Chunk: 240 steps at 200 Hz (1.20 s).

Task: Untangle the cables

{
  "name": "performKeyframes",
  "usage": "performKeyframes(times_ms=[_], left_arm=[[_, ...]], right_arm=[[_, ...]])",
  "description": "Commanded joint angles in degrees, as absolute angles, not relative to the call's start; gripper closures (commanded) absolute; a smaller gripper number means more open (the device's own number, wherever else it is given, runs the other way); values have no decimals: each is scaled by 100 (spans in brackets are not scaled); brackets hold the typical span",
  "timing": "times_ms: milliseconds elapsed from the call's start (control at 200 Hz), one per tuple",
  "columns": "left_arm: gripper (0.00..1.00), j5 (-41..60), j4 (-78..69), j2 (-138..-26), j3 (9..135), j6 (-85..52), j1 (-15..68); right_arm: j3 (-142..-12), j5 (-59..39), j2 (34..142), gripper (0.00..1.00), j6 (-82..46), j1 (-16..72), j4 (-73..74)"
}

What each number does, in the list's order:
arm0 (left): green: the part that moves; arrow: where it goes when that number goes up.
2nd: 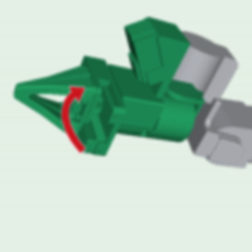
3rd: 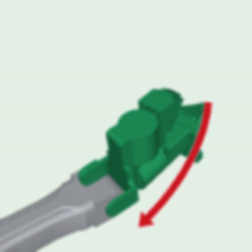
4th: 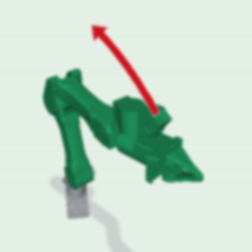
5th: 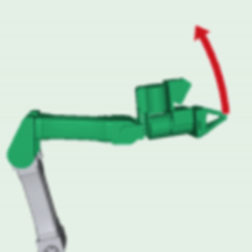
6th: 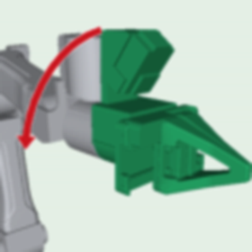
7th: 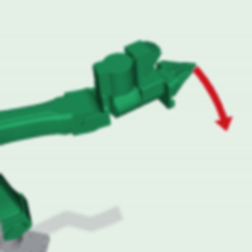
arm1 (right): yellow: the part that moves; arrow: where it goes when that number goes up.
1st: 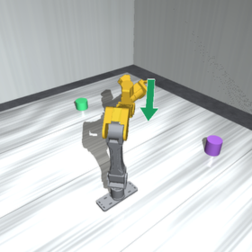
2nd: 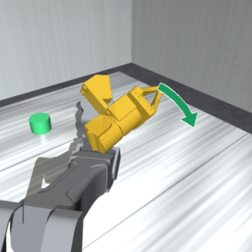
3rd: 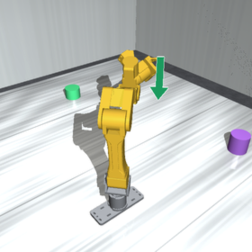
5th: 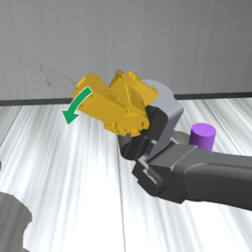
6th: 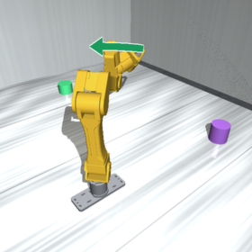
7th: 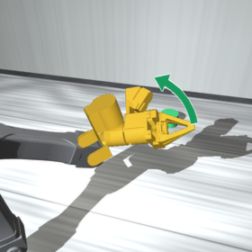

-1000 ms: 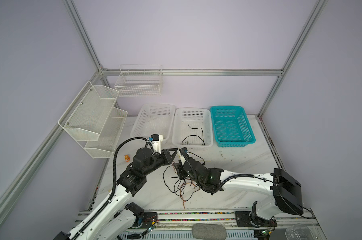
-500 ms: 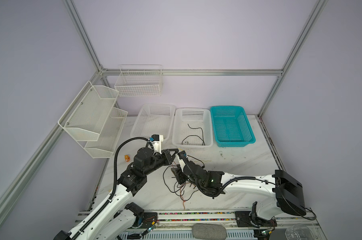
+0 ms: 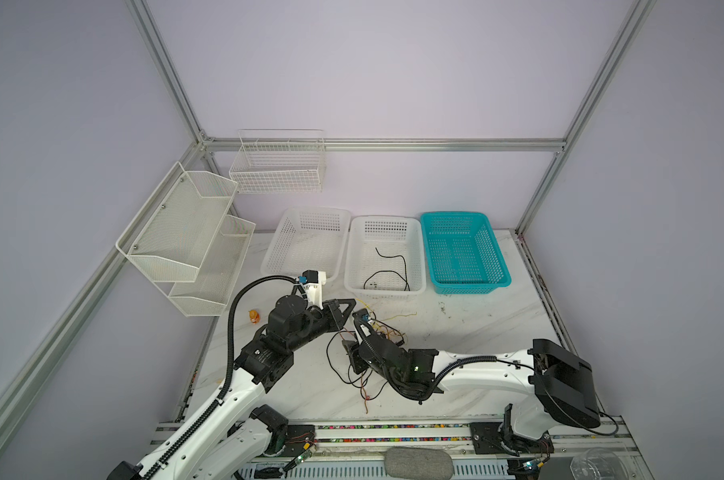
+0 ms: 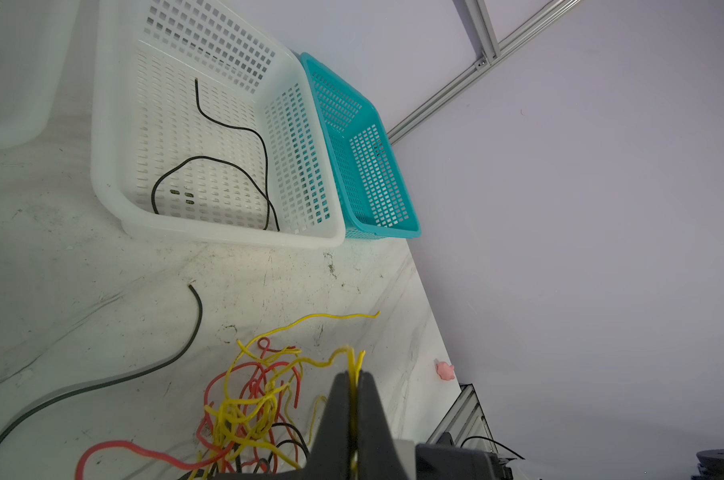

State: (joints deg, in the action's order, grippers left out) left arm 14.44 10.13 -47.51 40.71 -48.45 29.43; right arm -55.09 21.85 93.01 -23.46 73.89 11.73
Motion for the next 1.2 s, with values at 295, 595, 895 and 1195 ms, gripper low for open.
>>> performKeyframes(times_ms=[295,595,895,1195], left_arm=[[100,1288,685,-4592,4245,-4676,2988],[87,1291,771,-4945,4210,-4678,2994],[25,1040,1770,-4402,3827,-4973,2979],[13,1060,2056,-3375,2653,-5988,2988]], right_arm=[[-4458,2771,8010,58,-2206,7945,1657],[-4206,2194,7445,55,-2127,7945,1212],[-4254,1602,7501,51,-2267,7557,943],[-4275,312,8129,51,-2365,6320,506]])
